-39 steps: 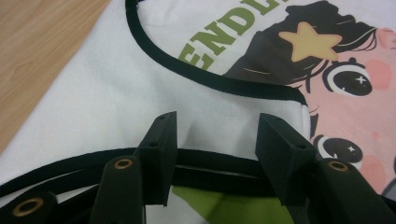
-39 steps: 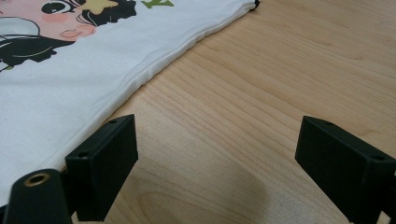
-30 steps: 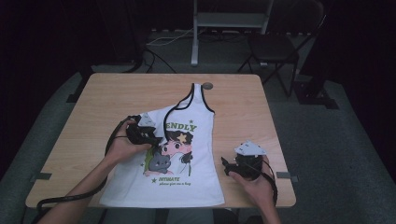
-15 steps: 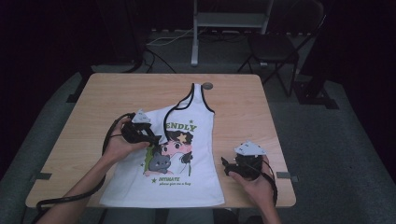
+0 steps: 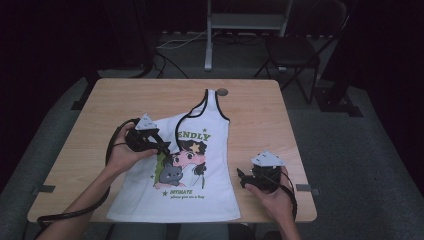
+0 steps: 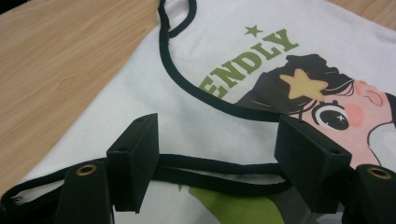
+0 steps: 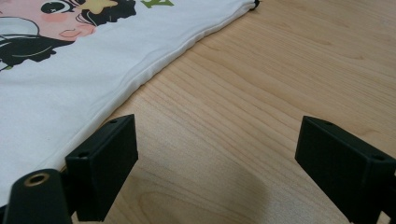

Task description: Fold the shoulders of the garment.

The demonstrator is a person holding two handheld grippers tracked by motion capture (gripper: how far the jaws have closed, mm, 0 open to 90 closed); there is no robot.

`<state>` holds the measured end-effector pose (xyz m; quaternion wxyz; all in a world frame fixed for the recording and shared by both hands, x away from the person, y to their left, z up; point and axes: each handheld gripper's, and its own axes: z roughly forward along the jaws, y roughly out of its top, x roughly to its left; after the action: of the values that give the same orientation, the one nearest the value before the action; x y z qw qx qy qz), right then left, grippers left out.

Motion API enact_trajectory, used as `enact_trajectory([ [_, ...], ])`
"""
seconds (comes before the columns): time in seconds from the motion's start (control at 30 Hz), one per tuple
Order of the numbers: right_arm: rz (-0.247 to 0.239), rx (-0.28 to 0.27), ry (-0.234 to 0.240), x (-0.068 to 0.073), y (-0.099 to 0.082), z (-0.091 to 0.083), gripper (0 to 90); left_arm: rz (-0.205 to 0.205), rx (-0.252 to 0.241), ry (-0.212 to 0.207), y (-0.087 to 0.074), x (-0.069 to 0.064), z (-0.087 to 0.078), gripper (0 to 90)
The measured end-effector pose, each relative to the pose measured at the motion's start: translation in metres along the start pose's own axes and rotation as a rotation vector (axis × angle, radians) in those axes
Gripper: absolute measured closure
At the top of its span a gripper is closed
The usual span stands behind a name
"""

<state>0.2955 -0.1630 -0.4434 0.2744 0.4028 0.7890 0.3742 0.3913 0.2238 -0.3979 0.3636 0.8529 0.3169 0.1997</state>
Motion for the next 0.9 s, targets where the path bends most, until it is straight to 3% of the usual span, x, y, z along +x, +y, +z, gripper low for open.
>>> enact_trajectory([
  [0.37, 0.000, 0.003, 0.000, 0.000, 0.000, 0.000, 12.4, -0.008, -0.029, 0.003, 0.002, 0.005, -0.014, 30.3],
  [0.9, 0.002, 0.005, -0.001, 0.000, 0.000, 0.000, 12.4, -0.042, -0.053, 0.041, -0.005, 0.019, -0.032, 30.2],
])
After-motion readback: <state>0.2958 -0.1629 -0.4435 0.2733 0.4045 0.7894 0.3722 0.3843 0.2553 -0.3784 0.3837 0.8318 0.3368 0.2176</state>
